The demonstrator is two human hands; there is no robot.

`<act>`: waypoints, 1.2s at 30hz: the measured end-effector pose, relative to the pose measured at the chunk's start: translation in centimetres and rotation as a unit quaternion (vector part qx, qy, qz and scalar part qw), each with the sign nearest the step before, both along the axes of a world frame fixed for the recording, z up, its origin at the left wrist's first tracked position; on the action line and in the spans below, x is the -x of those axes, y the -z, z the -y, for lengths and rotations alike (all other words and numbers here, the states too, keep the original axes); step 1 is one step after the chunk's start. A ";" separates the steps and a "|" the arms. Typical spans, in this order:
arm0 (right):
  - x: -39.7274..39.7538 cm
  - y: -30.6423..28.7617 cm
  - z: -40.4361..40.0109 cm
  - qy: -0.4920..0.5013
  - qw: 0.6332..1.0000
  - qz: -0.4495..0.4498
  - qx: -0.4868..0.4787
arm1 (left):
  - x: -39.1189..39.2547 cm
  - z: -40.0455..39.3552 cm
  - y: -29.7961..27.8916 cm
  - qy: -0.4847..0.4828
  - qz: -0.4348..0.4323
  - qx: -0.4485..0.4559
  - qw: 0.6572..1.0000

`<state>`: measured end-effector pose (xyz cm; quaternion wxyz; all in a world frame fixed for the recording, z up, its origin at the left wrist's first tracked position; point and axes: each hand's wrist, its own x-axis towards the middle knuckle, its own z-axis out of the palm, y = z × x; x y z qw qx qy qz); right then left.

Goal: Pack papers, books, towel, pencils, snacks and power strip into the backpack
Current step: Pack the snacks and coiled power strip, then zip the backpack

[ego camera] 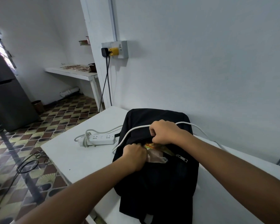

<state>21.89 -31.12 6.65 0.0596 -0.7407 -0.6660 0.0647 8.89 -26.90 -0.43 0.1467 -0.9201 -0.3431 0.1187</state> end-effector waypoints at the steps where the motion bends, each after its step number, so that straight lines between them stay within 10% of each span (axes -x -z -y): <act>1: 0.0 0.0 0.2 0.002 1.000 -0.008 0.003 | 0.3 -0.3 -0.2 -0.006 -0.013 0.005 1.000; 13: -0.3 0.9 1.3 -0.025 0.998 -0.019 0.056 | 4.8 -2.4 -4.2 0.071 0.140 0.306 0.939; 20: 3.8 0.0 -1.8 -0.055 0.989 -0.093 -0.098 | 13.7 -8.3 -2.5 -0.096 0.413 0.224 0.878; 27: 8.9 2.4 -7.3 -0.119 0.992 -0.029 -0.006 | 19.2 -14.6 2.7 -0.279 0.423 0.187 0.842; 36: 12.6 7.7 -18.1 -0.067 0.991 0.076 0.092 | 18.7 -24.9 6.2 -0.142 0.282 0.155 0.936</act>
